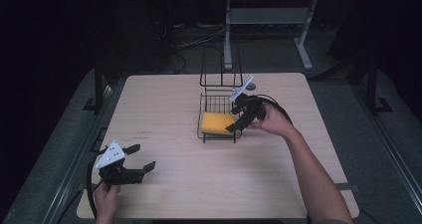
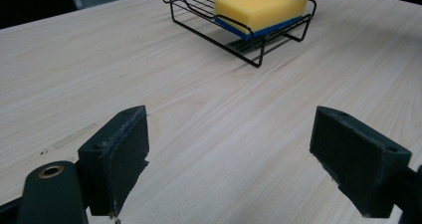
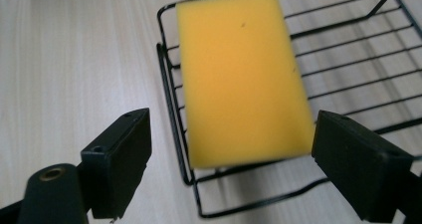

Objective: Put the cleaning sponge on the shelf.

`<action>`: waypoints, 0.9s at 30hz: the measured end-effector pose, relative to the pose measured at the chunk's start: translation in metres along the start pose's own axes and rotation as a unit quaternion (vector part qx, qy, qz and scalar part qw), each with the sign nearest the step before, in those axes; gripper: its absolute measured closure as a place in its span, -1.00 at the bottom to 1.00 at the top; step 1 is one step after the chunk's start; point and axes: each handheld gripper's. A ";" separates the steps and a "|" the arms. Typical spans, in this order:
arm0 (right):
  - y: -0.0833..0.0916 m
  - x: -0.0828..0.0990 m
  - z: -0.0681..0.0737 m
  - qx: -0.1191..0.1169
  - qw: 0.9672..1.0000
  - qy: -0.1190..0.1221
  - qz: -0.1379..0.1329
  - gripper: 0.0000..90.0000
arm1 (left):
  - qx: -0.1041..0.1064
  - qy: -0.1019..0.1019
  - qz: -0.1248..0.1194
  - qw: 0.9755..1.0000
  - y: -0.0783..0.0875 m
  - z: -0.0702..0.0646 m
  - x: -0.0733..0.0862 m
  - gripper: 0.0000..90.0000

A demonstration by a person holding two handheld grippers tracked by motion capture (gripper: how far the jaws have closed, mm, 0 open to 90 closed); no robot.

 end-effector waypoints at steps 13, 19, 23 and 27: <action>0.014 0.026 0.002 0.012 1.000 -0.012 0.002 -0.66 | -0.001 -0.001 0.002 1.000 0.000 0.000 0.000 -0.67; 0.019 0.037 0.002 0.016 1.000 -0.017 0.004 -0.66 | -0.001 0.000 0.002 1.000 0.000 0.000 0.000 -0.67; 0.022 0.043 0.003 0.019 1.000 -0.022 0.003 -0.66 | -0.002 0.000 0.002 1.000 0.001 0.000 0.000 -0.67; 0.025 0.050 0.004 0.021 1.000 -0.022 0.000 -0.66 | -0.002 -0.002 0.003 1.000 0.001 0.000 0.000 -0.67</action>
Point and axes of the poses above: each handheld gripper's, and its own axes: y roughly backward along the jaws, x roughly out of its underside, z roughly to its left, and after that the axes turned 10 degrees about -y, right-handed
